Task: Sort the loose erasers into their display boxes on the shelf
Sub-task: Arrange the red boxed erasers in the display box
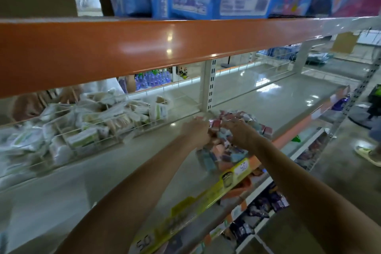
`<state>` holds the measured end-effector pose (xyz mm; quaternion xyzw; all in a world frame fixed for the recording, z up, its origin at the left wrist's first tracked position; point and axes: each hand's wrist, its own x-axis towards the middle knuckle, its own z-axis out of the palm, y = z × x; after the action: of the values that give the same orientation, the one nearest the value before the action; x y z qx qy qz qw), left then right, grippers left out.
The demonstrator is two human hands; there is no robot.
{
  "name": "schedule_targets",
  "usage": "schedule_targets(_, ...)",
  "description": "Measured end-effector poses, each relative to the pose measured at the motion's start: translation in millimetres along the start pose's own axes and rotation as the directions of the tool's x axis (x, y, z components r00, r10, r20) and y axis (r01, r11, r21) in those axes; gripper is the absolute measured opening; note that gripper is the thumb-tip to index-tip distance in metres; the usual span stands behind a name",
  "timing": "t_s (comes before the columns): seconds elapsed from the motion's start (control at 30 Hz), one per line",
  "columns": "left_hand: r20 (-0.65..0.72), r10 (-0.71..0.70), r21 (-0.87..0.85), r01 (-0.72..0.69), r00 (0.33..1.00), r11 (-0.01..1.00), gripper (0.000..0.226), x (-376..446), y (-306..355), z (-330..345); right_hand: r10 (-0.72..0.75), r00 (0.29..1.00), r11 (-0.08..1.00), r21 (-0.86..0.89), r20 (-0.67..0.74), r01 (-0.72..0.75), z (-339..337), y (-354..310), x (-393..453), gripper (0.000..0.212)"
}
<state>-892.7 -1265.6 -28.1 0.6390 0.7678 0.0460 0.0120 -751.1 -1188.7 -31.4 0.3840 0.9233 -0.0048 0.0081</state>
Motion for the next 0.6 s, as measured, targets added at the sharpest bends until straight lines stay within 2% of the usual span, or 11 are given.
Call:
schedule_targets(0.17,-0.009,0.007,-0.047,-0.008,1.0,0.999,0.041,27,7,12,-0.069,0.996,0.99,0.117,-0.051,0.074,13,31,21,0.047)
schedule_targets(0.23,-0.029,0.019,-0.047,-0.02,0.999,0.999,0.038,37,10,19,-0.052,0.996,0.982,0.18,-0.066,0.063,17,34,27,0.046)
schedule_targets(0.4,-0.055,0.034,-0.008,-0.034,0.998,0.999,0.05,51,16,34,-0.123,0.972,0.987,0.074,-0.199,0.14,26,39,35,0.045)
schedule_targets(0.53,-0.138,0.057,0.02,-0.055,0.989,0.998,0.044,56,16,39,-0.178,0.96,0.983,-0.009,-0.214,0.181,34,47,40,0.048)
schedule_targets(0.6,-0.157,0.054,0.005,-0.054,0.986,0.999,0.039,58,14,42,-0.18,0.958,0.98,0.041,-0.225,0.194,37,51,43,0.043)
